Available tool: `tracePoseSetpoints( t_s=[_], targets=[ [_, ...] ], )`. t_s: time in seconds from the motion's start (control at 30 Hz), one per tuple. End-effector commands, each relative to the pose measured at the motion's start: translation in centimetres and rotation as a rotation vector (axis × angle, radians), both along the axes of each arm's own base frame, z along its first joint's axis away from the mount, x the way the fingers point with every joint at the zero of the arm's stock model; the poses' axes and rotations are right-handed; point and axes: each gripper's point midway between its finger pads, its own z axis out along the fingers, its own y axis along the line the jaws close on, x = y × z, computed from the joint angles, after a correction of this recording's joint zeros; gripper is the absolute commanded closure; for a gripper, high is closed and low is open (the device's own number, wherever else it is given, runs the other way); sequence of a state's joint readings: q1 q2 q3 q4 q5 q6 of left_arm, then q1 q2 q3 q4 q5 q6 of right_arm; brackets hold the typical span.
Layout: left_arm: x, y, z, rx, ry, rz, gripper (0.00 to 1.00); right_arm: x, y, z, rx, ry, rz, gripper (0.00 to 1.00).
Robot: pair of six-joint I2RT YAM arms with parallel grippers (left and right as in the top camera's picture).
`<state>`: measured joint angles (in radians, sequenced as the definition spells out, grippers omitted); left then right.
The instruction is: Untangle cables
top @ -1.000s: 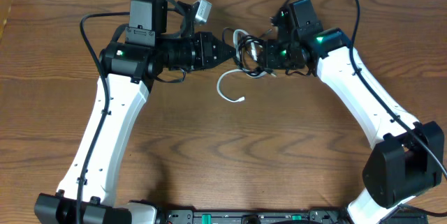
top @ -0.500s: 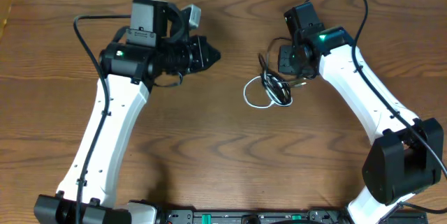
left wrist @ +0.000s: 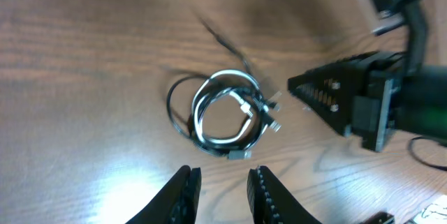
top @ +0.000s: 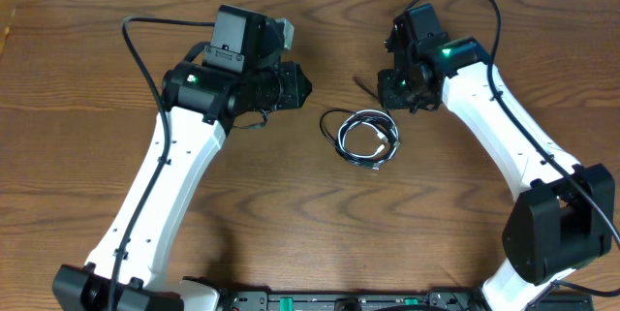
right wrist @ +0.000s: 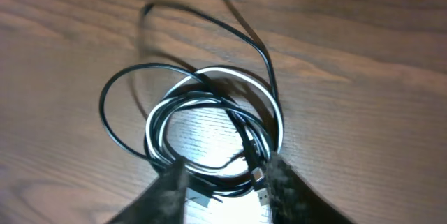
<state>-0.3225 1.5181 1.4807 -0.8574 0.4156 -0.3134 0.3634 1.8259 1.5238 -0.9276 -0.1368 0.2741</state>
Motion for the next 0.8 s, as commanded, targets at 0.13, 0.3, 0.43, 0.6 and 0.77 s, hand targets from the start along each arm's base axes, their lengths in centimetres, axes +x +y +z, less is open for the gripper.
tracePoseSetpoints(
  t_s=[0.13,0.3,0.43,0.6,0.77],
  targets=[
    [-0.7,-2.6,-6.1,0.08,0.186,-0.046,0.72,1.1,-3.8,-0.6,0.021,0.033,-0.107,0.51],
    [-0.4,-5.5,-10.1,0.106,0.242,-0.096,0.72,1.3,-6.2,-0.8,0.015,0.054,-0.165,0.49],
    [1.0,-7.8,-13.1,0.124,0.189,-0.195,0.72,1.4,-7.5,-0.8,0.013,0.062,-0.195,0.48],
    [2.8,-8.3,-16.7,0.204,0.126,-0.26,0.67,1.2,-8.0,-0.9,0.007,0.074,-0.198,0.48],
    [2.5,-8.1,-19.5,0.269,0.114,-0.386,0.64,1.2,-8.0,-0.9,0.007,0.073,-0.197,0.47]
  ],
)
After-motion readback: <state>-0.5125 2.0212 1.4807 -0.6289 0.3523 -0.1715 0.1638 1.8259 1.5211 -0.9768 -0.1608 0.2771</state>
